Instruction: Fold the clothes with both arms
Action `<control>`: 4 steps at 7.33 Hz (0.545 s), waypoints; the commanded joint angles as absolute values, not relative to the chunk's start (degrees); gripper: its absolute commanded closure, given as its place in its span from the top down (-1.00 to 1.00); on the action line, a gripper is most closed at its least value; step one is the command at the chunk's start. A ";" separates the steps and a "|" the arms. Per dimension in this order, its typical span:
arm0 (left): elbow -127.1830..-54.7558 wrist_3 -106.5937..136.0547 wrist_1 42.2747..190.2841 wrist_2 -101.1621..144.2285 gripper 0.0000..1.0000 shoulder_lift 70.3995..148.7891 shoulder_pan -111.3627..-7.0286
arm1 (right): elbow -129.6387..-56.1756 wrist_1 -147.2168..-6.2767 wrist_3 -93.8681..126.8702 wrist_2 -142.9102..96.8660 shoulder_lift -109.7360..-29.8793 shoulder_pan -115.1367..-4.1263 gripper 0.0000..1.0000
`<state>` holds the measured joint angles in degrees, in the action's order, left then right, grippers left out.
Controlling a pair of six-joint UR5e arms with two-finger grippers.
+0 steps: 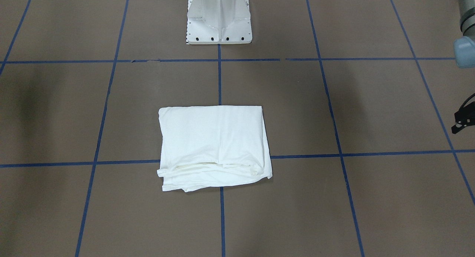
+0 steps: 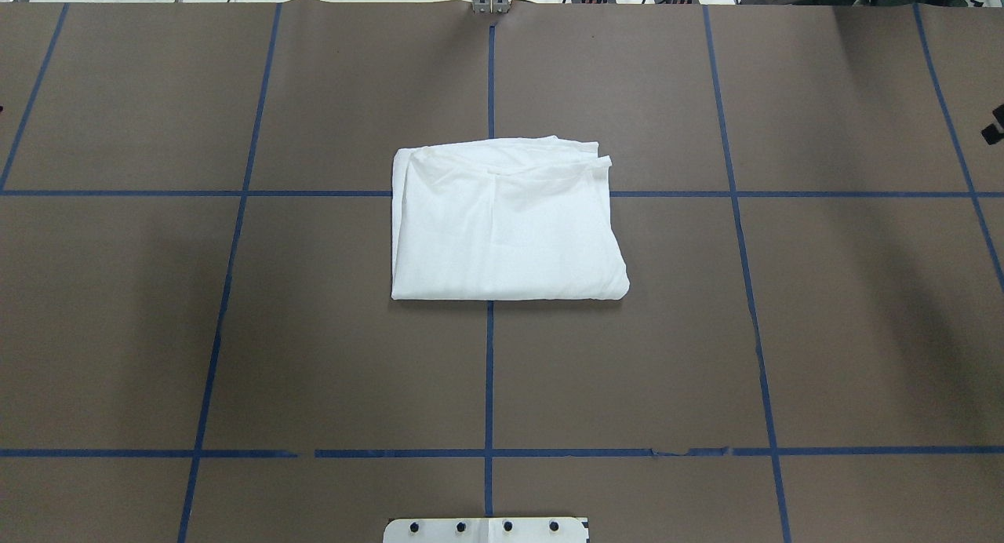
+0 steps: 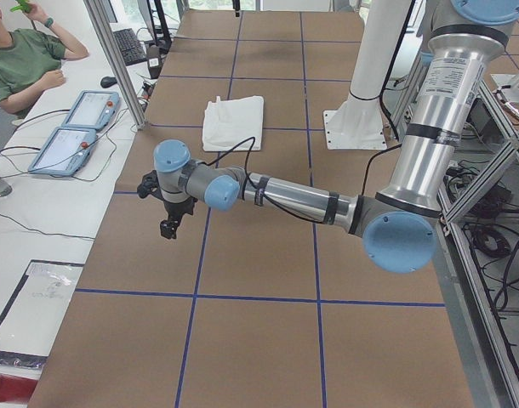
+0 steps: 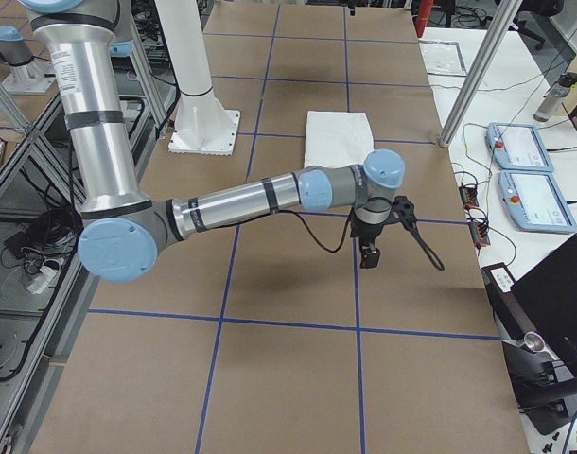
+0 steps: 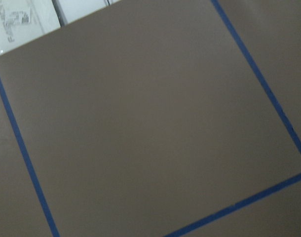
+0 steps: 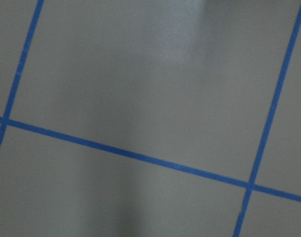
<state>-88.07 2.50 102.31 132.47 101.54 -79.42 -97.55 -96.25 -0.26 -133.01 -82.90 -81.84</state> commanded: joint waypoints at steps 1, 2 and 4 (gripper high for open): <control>-88.68 2.29 101.69 135.85 1.00 95.04 -81.65 | -100.54 -95.63 -0.97 -133.59 -92.26 -85.59 1.00; -89.38 2.29 100.21 136.49 1.00 93.01 -82.69 | -101.94 -95.71 -1.66 -133.59 -94.63 -86.74 1.00; -91.31 -5.12 86.46 136.32 1.00 92.99 -84.01 | -102.65 -96.06 -4.21 -134.03 -97.02 -88.93 1.00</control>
<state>-90.08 0.27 94.04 136.22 93.39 -82.95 -102.12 -95.78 -2.80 -133.68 -95.46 -87.39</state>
